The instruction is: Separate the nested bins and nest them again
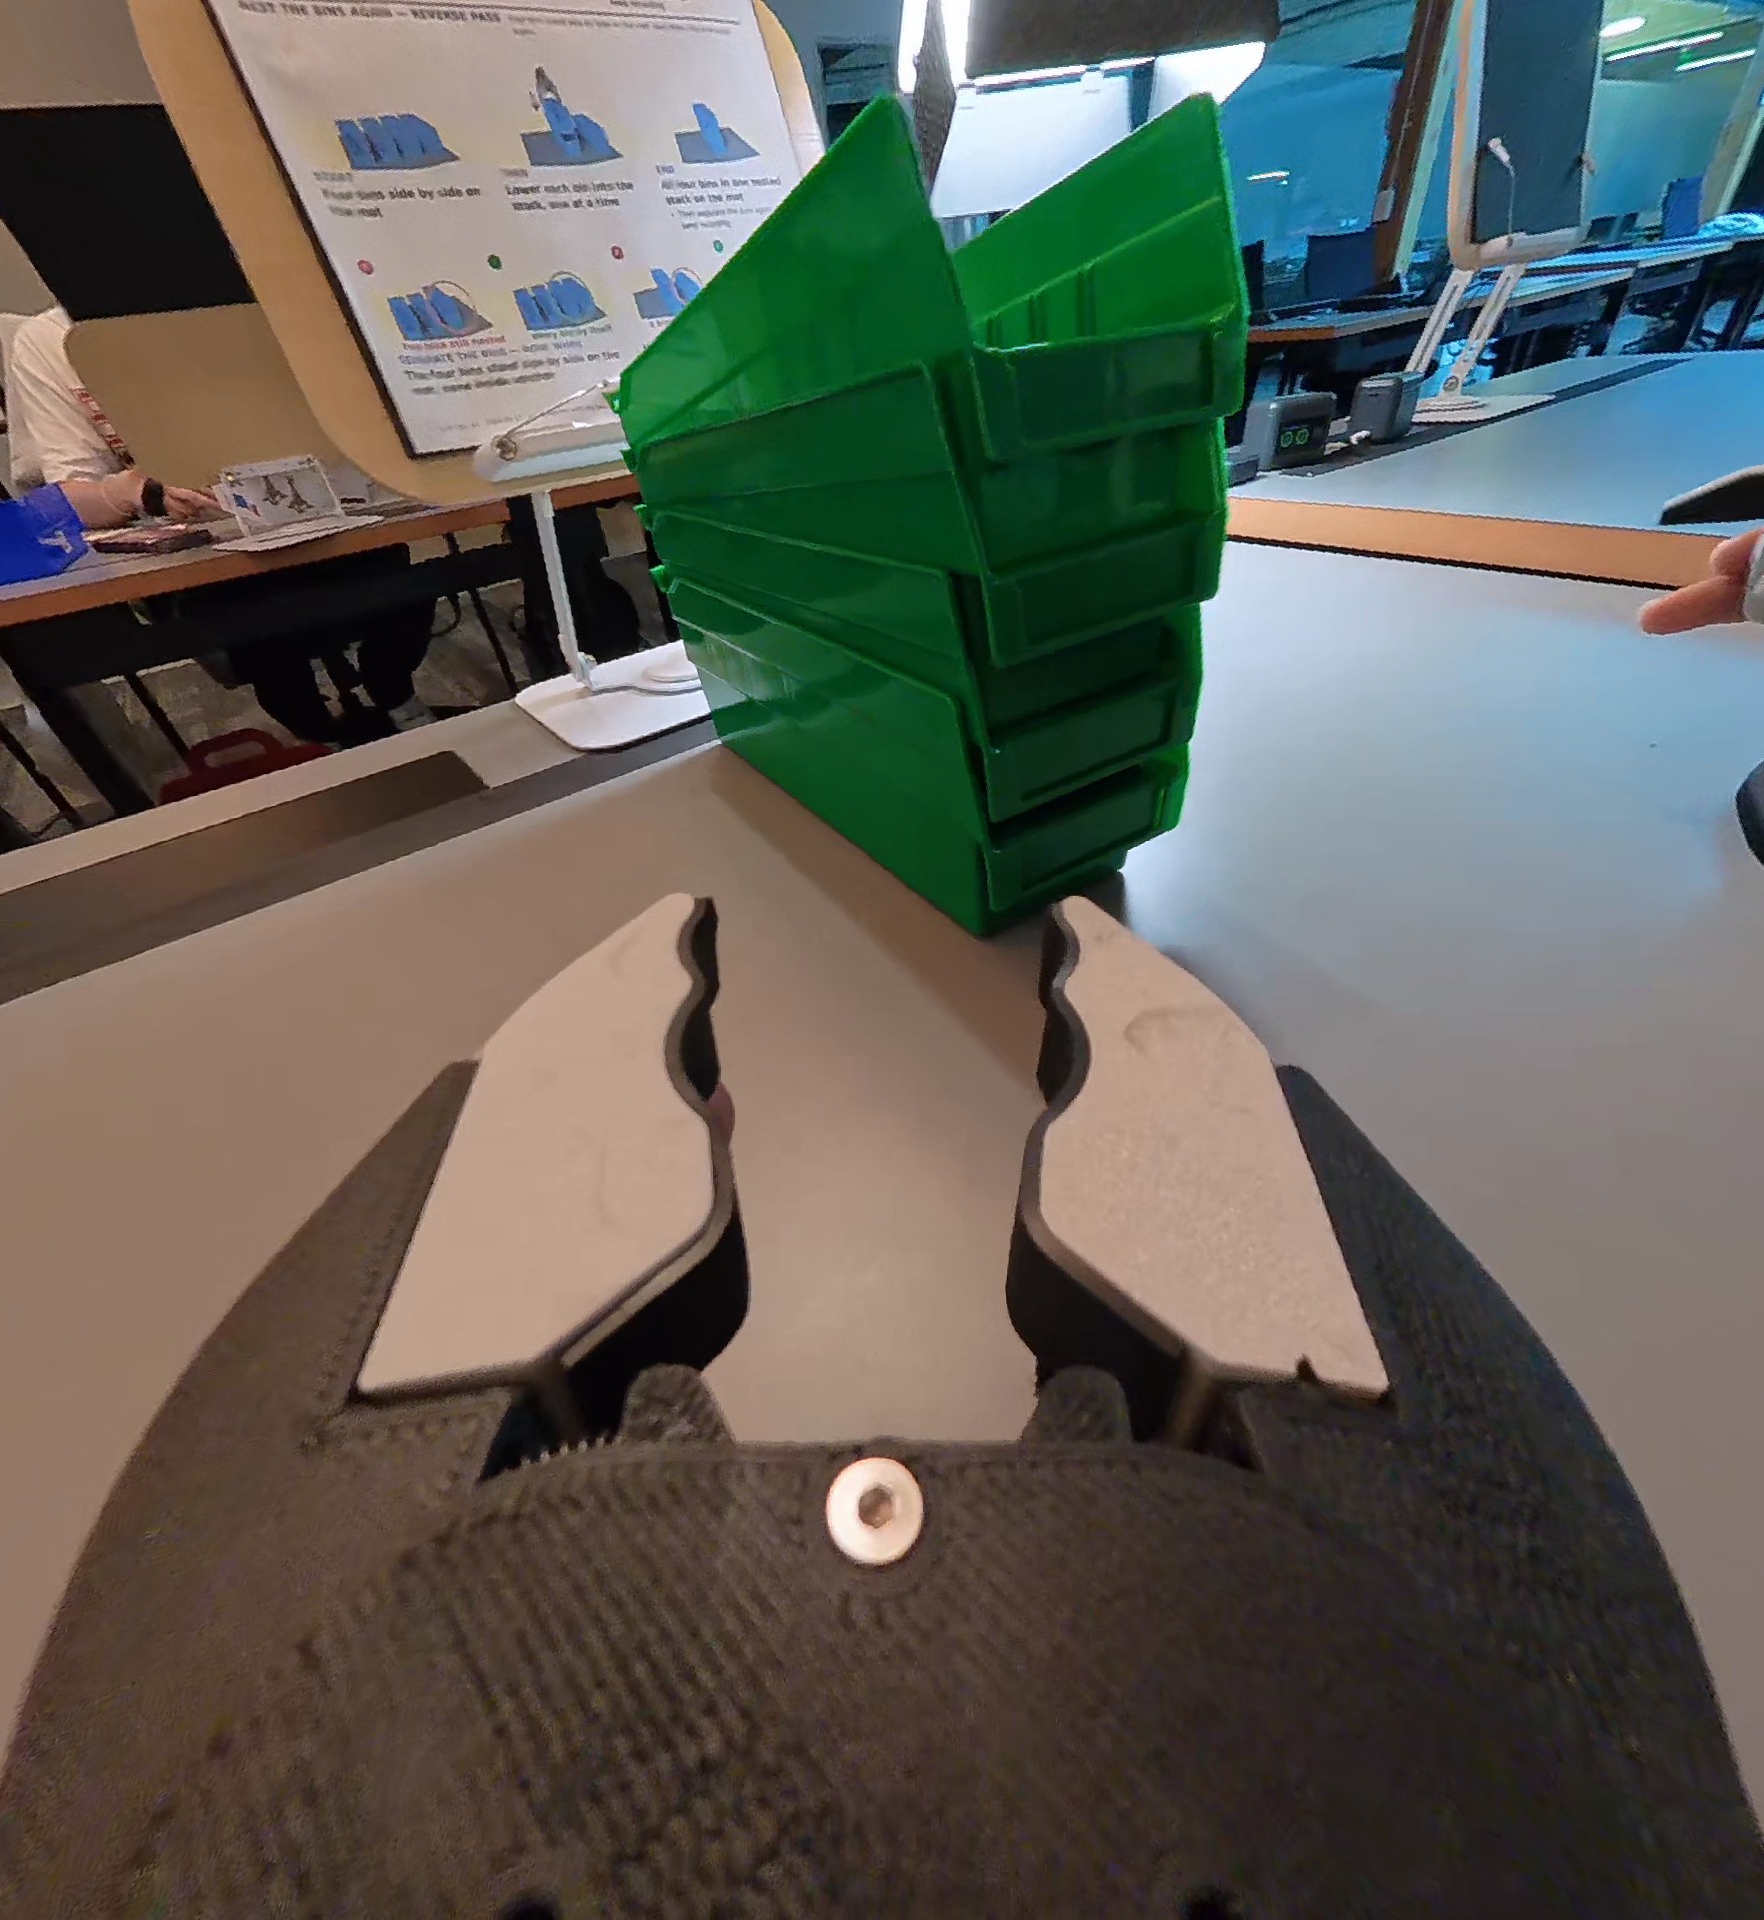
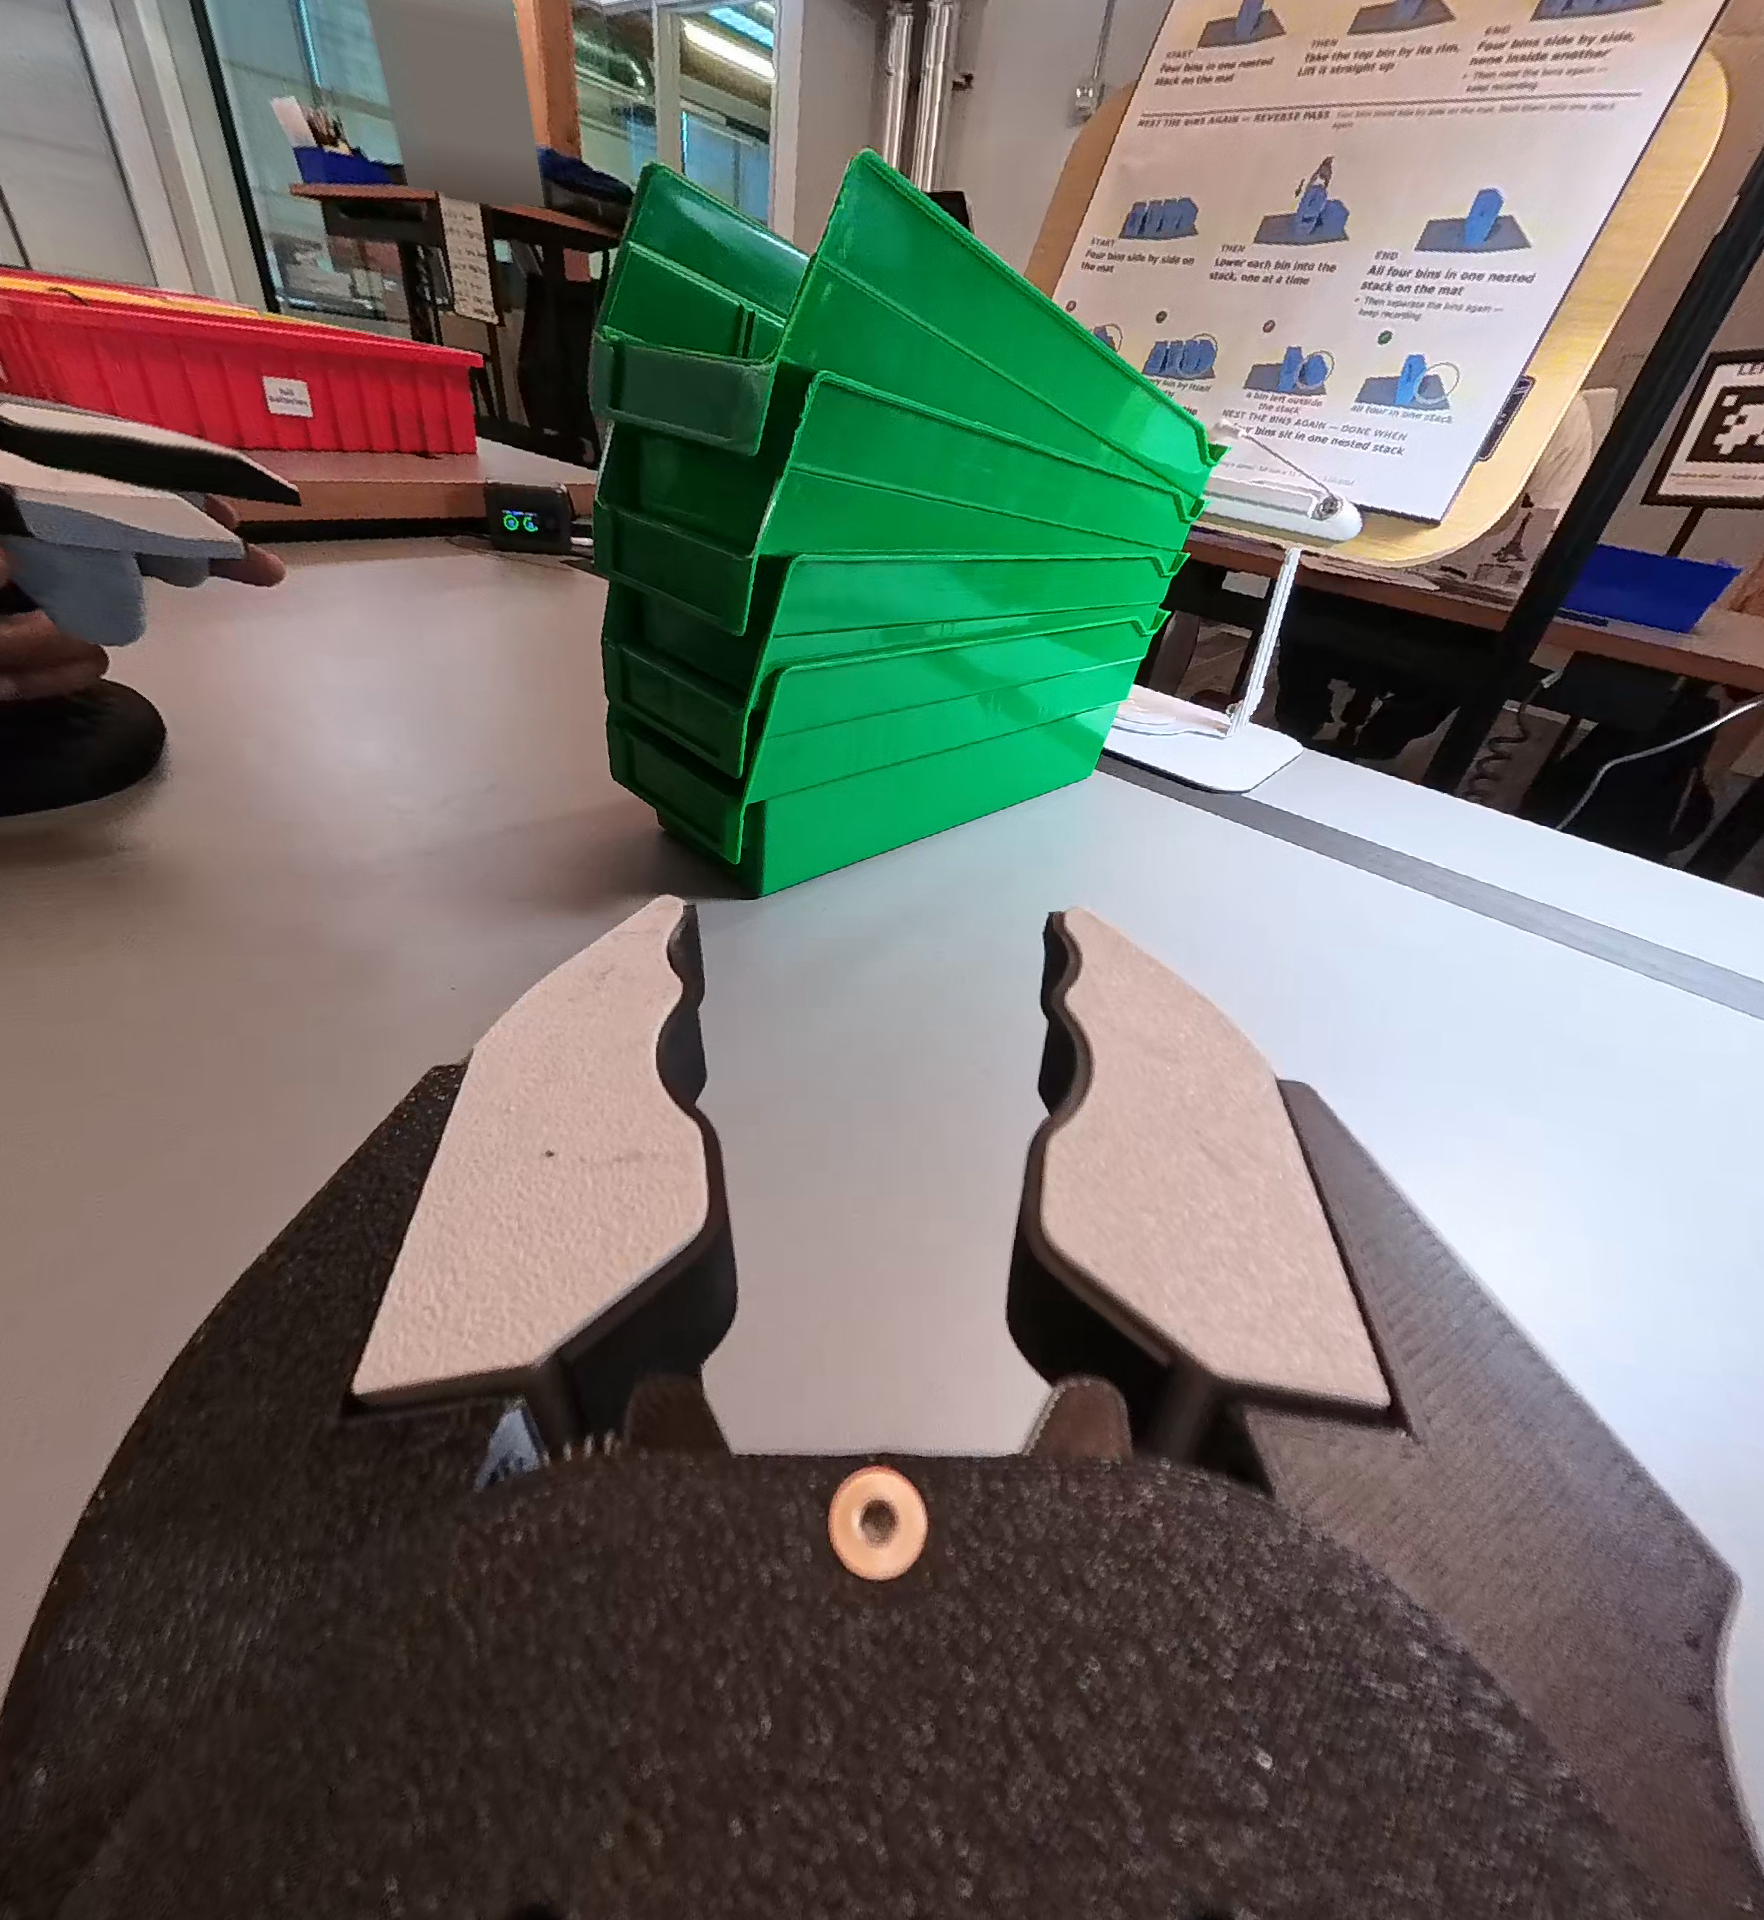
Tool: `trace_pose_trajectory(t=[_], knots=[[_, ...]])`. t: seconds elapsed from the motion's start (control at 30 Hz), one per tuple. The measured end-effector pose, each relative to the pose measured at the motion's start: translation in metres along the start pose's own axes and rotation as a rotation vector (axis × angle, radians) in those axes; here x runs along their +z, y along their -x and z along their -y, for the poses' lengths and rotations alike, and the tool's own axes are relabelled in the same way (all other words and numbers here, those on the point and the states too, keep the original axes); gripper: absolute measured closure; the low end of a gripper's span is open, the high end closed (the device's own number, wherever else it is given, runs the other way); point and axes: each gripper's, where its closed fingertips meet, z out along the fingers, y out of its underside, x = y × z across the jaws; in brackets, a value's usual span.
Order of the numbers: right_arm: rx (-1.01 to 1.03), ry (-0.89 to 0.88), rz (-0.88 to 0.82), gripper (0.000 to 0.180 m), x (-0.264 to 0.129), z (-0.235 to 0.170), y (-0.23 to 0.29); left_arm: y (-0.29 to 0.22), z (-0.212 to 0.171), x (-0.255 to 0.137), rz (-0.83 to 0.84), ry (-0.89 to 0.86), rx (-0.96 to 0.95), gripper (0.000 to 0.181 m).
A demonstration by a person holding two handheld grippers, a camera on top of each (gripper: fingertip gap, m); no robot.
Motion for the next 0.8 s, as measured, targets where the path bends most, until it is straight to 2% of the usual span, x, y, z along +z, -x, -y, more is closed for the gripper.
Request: trace_pose_trajectory(t=[0.1, 0.23, 0.37, 0.53, 0.67, 0.8], knots=[[0.002, 0.007, 0.003, 0.118, 0.001, -0.001, 0.000, -0.008, 0.008, 0.004, -0.039, 0.006, 0.054, 0.126], [0.006, 0.022, 0.010, 0.121, 0.002, -0.003, 0.001, -0.025, 0.036, 0.020, -0.128, 0.027, 0.167, 0.131], [-0.002, 0.018, 0.012, 0.123, 0.002, -0.003, 0.002, -0.053, 0.066, 0.046, -0.282, 0.142, 0.384, 0.132], [0.000, 0.013, 0.013, 0.123, 0.001, -0.002, 0.002, -0.073, 0.092, 0.092, -0.374, 0.314, 0.679, 0.130], [0.008, 0.011, 0.015, 0.122, 0.001, -0.002, 0.001, -0.078, 0.089, 0.126, -0.420, 0.523, 0.878, 0.128], [0.000, 0.007, 0.013, 0.122, 0.000, -0.001, 0.002, -0.066, 0.067, 0.154, -0.433, 0.764, 0.971, 0.129]])
